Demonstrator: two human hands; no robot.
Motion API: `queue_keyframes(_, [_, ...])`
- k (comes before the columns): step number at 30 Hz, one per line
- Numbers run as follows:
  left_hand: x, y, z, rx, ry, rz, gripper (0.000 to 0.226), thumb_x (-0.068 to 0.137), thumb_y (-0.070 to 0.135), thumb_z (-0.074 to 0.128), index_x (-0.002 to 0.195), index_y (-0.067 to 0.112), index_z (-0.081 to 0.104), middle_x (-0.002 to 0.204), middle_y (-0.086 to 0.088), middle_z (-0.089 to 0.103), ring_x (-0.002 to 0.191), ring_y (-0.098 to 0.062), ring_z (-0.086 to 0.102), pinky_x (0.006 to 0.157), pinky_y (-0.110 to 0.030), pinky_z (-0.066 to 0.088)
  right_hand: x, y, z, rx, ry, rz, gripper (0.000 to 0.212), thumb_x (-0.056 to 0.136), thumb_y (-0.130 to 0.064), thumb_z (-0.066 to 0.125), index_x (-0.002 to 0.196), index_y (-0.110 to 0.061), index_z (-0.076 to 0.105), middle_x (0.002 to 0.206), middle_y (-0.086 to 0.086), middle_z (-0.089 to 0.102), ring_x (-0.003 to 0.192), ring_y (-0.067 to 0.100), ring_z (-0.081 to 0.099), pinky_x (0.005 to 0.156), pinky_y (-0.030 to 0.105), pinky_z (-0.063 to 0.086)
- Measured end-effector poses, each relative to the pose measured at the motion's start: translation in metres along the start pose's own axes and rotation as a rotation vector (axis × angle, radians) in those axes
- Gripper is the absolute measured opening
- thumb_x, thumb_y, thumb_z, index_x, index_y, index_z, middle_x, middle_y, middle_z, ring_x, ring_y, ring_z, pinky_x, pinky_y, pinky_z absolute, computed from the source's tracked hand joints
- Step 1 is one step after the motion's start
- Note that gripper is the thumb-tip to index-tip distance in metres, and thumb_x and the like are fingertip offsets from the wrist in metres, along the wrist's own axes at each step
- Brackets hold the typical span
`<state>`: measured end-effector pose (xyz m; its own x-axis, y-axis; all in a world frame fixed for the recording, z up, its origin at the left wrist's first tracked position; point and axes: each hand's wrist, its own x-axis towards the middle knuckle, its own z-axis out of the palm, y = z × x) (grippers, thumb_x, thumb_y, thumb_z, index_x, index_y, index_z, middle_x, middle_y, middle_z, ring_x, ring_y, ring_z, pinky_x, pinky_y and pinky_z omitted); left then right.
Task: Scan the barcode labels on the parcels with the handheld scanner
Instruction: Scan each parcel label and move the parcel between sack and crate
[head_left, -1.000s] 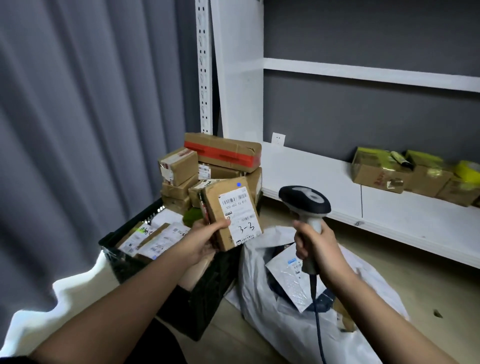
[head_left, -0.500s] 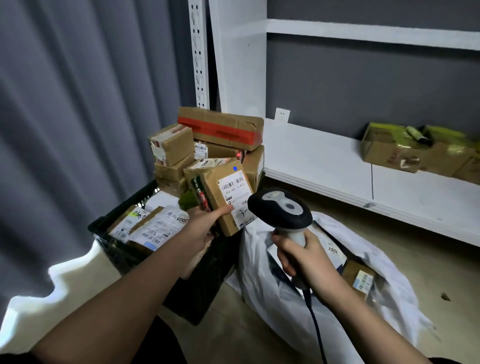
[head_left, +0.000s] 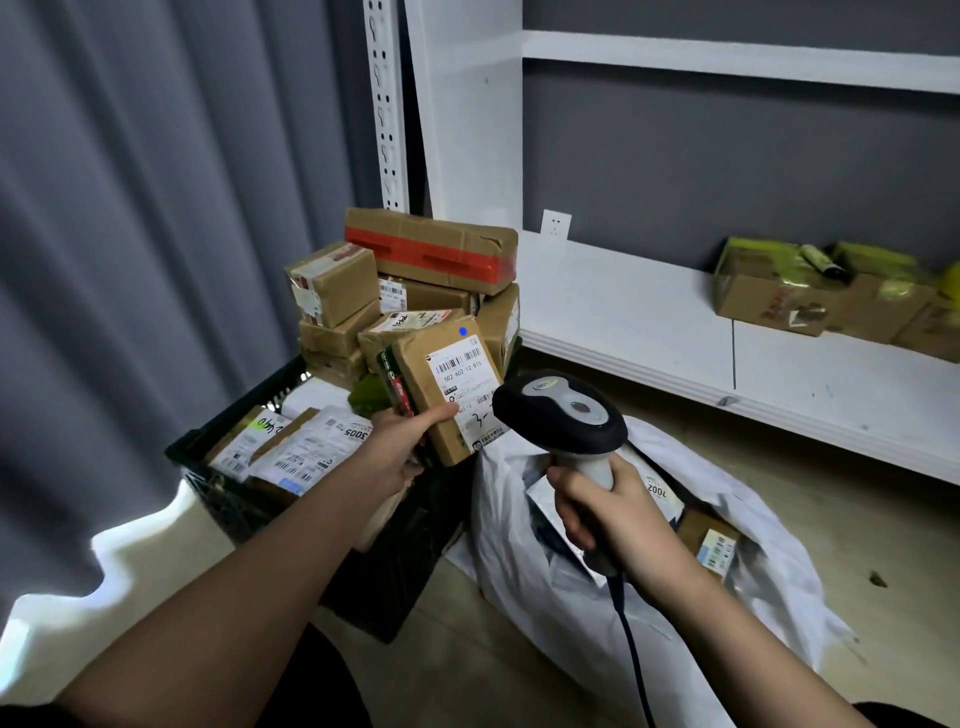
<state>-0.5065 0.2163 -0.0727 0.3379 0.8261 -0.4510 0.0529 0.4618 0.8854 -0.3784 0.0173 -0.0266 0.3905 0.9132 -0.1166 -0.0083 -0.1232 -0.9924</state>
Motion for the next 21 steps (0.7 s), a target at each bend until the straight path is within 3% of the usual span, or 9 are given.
queue_keyframes(3, [0.000, -0.001, 0.000, 0.009, -0.008, -0.006, 0.051, 0.078, 0.025, 0.079, 0.123, 0.014, 0.057, 0.110, -0.005, 0.070, 0.091, -0.017, 0.066, 0.062, -0.030, 0.051, 0.000, 0.000, 0.000, 0.012, 0.008, 0.010, 0.012, 0.093, -0.016, 0.062, 0.097, -0.007, 0.054, 0.048, 0.002, 0.043, 0.039, 0.014, 0.032, 0.042, 0.022, 0.020])
queue_keyframes(6, [0.001, -0.003, 0.000, 0.055, -0.037, -0.038, 0.051, 0.079, 0.031, 0.076, 0.124, 0.016, 0.057, 0.114, -0.006, 0.068, 0.102, -0.022, 0.063, 0.092, -0.042, 0.049, -0.001, -0.002, -0.002, 0.024, 0.049, 0.004, 0.008, 0.095, -0.011, 0.058, 0.093, -0.010, 0.050, 0.047, 0.001, 0.043, 0.038, 0.013, 0.032, 0.038, 0.018, 0.024])
queue_keyframes(7, [0.001, -0.004, 0.002, 0.077, -0.047, -0.052, 0.052, 0.080, 0.035, 0.075, 0.125, 0.017, 0.056, 0.114, -0.005, 0.067, 0.105, -0.024, 0.062, 0.096, -0.043, 0.047, -0.002, -0.003, -0.005, 0.036, 0.077, 0.002, 0.011, 0.096, -0.010, 0.057, 0.090, -0.012, 0.047, 0.046, 0.001, 0.042, 0.037, 0.012, 0.031, 0.037, 0.017, 0.024])
queue_keyframes(13, [-0.004, -0.014, 0.021, 0.331, -0.072, -0.031, 0.064, 0.085, 0.041, 0.066, 0.137, 0.018, 0.034, 0.129, -0.003, 0.054, 0.113, -0.022, 0.054, 0.093, -0.040, 0.048, 0.006, 0.005, -0.052, -0.016, 0.388, -0.032, 0.013, 0.092, -0.016, 0.061, 0.097, -0.017, 0.049, 0.050, 0.000, 0.046, 0.042, 0.016, 0.036, 0.046, 0.029, 0.025])
queue_keyframes(17, [-0.002, -0.034, 0.057, 0.604, -0.104, 0.072, 0.081, 0.082, 0.033, 0.072, 0.144, 0.013, 0.023, 0.135, -0.004, 0.050, 0.109, -0.020, 0.051, 0.087, -0.031, 0.041, 0.002, 0.014, -0.092, -0.023, 0.534, -0.023, 0.014, 0.093, -0.014, 0.059, 0.098, -0.013, 0.046, 0.054, 0.004, 0.046, 0.038, 0.011, 0.039, 0.038, 0.021, 0.031])
queue_keyframes(21, [0.002, -0.059, 0.107, 0.898, -0.248, 0.116, 0.078, 0.078, 0.042, 0.073, 0.139, 0.019, 0.030, 0.130, -0.004, 0.055, 0.112, -0.021, 0.056, 0.093, -0.030, 0.045, -0.004, 0.029, -0.122, 0.004, 0.567, 0.029, 0.012, 0.094, -0.011, 0.057, 0.100, -0.012, 0.047, 0.055, 0.006, 0.046, 0.035, 0.009, 0.038, 0.036, 0.019, 0.030])
